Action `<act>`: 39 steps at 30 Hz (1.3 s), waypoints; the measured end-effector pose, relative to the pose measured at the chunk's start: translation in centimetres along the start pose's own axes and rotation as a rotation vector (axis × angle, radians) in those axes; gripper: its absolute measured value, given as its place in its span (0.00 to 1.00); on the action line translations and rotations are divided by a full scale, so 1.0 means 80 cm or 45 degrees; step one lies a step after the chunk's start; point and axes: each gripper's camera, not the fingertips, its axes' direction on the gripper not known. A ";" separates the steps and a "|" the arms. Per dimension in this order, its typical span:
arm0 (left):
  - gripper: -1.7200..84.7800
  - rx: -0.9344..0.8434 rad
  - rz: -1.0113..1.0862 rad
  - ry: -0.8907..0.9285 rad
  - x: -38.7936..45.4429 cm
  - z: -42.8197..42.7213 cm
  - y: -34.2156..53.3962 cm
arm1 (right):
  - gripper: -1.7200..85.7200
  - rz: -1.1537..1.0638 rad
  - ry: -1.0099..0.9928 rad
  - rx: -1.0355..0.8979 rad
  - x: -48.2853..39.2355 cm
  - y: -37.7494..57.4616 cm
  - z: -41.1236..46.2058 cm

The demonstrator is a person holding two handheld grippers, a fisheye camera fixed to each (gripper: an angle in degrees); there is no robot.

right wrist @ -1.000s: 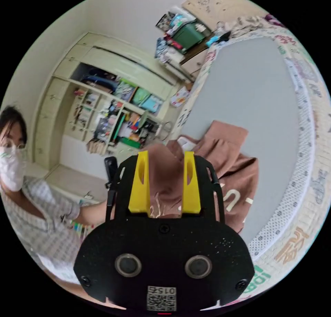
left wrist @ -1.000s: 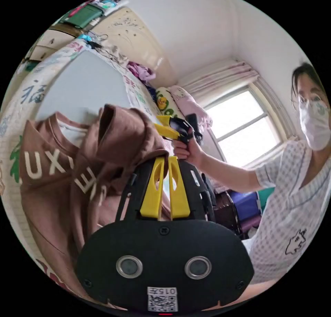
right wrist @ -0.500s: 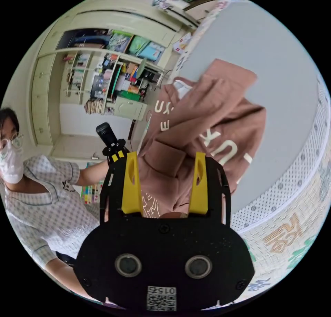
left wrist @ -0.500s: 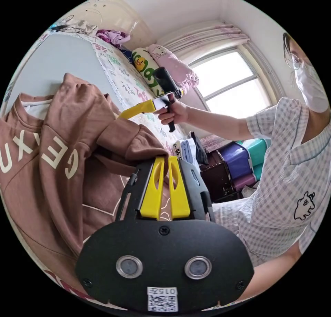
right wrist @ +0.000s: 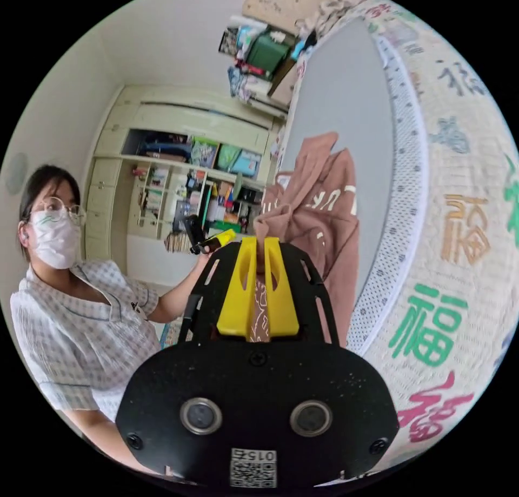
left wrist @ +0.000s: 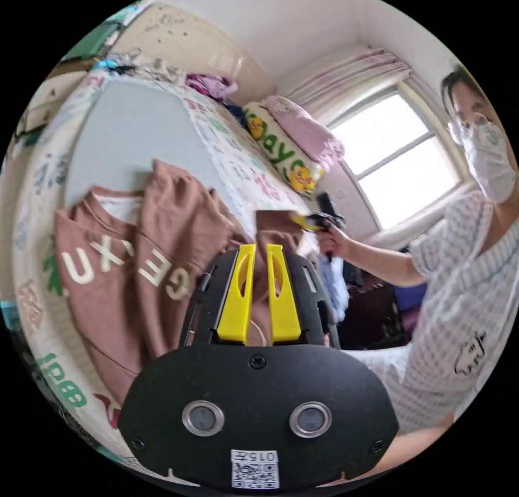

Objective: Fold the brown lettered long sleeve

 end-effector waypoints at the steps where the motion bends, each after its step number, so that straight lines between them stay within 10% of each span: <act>1: 0.09 0.051 -0.034 -0.132 -0.002 0.004 -0.028 | 0.03 0.021 0.003 0.105 -0.001 0.027 -0.028; 15: 0.09 -0.276 -0.234 -0.651 -0.048 0.212 -0.177 | 0.03 0.096 0.004 0.288 0.006 0.159 -0.075; 21: 0.02 0.103 -0.264 -0.607 -0.059 -0.043 -0.135 | 0.03 0.121 0.316 0.553 -0.033 0.154 -0.234; 29: 0.07 0.265 -1.086 -1.402 -0.158 -0.420 0.086 | 0.05 0.707 1.181 0.638 -0.028 0.184 -0.379; 33: 0.09 0.453 -1.149 -1.312 -0.144 -0.445 0.137 | 0.05 0.769 1.340 0.758 -0.062 0.183 -0.337; 39: 0.08 0.058 -0.595 -0.906 -0.147 -0.284 0.041 | 0.04 0.175 1.138 0.176 -0.107 0.037 -0.106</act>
